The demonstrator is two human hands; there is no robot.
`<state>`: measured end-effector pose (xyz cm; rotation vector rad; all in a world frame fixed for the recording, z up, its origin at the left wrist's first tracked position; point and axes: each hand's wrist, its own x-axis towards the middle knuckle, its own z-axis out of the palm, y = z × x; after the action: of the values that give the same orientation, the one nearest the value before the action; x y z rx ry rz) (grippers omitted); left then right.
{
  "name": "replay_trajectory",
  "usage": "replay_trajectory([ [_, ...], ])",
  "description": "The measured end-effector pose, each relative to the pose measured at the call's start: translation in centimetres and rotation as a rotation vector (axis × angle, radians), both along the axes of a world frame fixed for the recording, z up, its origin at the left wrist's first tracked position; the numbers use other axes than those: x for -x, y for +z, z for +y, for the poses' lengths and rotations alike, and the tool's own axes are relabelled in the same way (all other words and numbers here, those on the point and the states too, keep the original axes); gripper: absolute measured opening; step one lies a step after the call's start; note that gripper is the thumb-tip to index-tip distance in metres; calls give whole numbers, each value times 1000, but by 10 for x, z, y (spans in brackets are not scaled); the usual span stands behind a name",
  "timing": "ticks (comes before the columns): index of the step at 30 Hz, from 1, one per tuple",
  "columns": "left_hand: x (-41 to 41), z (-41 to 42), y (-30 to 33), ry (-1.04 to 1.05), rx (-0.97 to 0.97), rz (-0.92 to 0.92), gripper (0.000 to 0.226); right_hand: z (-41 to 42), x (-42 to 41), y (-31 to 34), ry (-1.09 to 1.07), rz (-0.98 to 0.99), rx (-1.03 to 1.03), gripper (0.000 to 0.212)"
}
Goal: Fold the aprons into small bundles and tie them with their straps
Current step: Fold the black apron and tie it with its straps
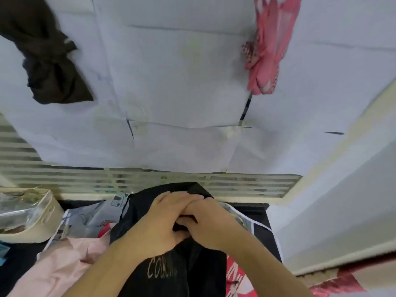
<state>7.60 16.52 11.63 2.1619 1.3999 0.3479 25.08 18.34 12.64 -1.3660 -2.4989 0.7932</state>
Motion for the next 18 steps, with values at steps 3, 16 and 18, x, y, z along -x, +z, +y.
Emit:
replay_trajectory([
  [3,5,13,48,5,-55,17,13,-7,-7,62,-190,201,-103,17],
  [16,78,3,192,369,-171,-472,24,-14,-56,96,-657,264,-126,34],
  [18,98,-1,198,404,-127,-494,27,-13,-56,121,-704,310,-325,31],
])
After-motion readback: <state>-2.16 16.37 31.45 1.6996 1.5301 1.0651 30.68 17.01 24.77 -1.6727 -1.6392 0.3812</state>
